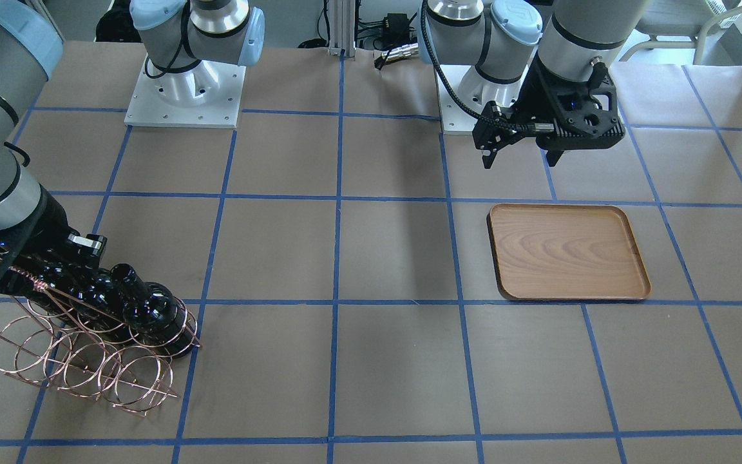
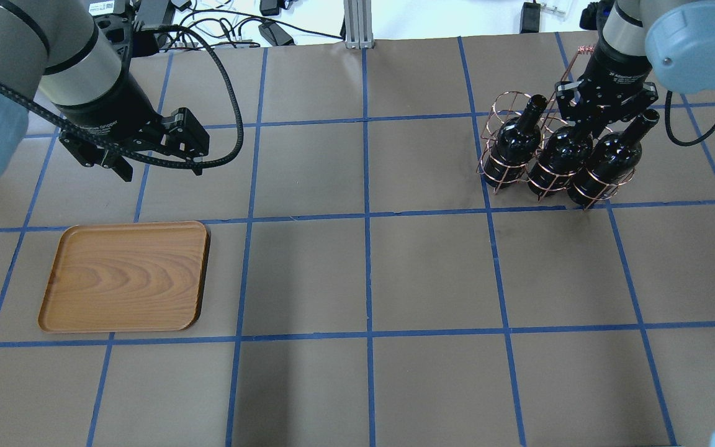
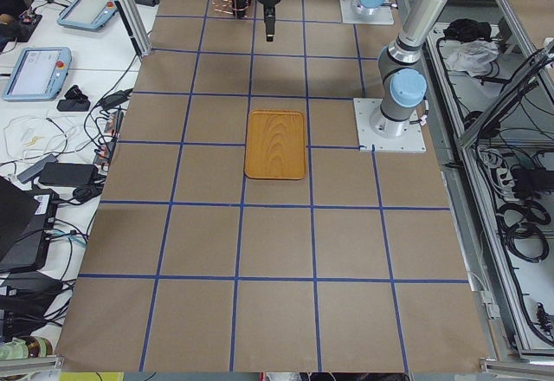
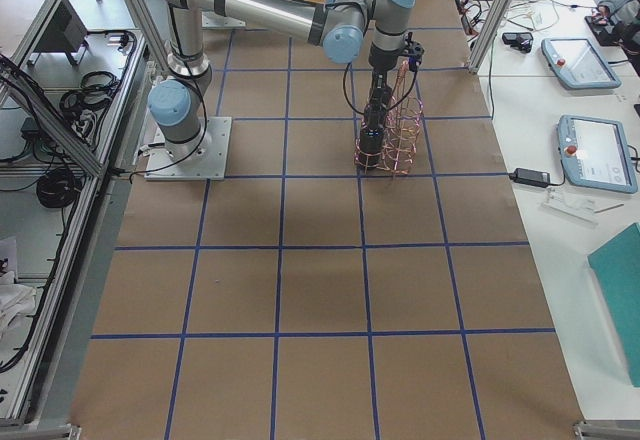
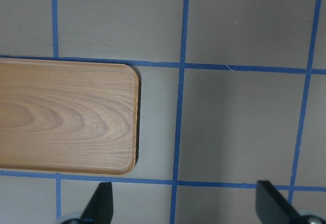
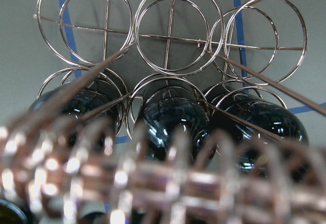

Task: Take wine from basket and place on tray
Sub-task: 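Close the right gripper on the middle bottle's body, then lift the bottle out of the rack with the right gripper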

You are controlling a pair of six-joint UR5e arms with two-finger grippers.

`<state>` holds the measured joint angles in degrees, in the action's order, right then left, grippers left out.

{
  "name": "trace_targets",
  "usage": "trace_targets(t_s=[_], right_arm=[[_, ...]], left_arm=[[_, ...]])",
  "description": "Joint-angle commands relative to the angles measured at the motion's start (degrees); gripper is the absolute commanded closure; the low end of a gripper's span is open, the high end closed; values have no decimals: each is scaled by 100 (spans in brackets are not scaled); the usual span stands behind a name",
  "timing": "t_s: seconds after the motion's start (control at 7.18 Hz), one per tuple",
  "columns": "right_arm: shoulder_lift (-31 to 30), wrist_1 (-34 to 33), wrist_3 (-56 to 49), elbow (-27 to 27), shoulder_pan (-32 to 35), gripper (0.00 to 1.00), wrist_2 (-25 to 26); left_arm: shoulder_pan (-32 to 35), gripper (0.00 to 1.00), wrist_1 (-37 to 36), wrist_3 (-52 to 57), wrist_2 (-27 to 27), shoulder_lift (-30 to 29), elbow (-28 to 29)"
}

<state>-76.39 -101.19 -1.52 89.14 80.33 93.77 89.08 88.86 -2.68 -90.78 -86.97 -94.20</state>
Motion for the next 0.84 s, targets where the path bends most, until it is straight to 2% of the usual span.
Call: trace_targets(t_s=[0.0, 0.28, 0.56, 0.7], right_arm=[[-103, 55, 28, -342, 44, 80, -60], [-409, 1279, 37, -1456, 97, 79, -236], [-1111, 2013, 64, -1646, 140, 76, -167], [-1236, 2355, 403, -1646, 463, 78, -192]], left_arm=[[-22, 0, -9, -5, 8, -21, -10], [-13, 0, -36, -5, 17, 5, -2], [-31, 0, -27, -5, -1, 14, -2], [-40, 0, -18, 4, -10, 14, -2]])
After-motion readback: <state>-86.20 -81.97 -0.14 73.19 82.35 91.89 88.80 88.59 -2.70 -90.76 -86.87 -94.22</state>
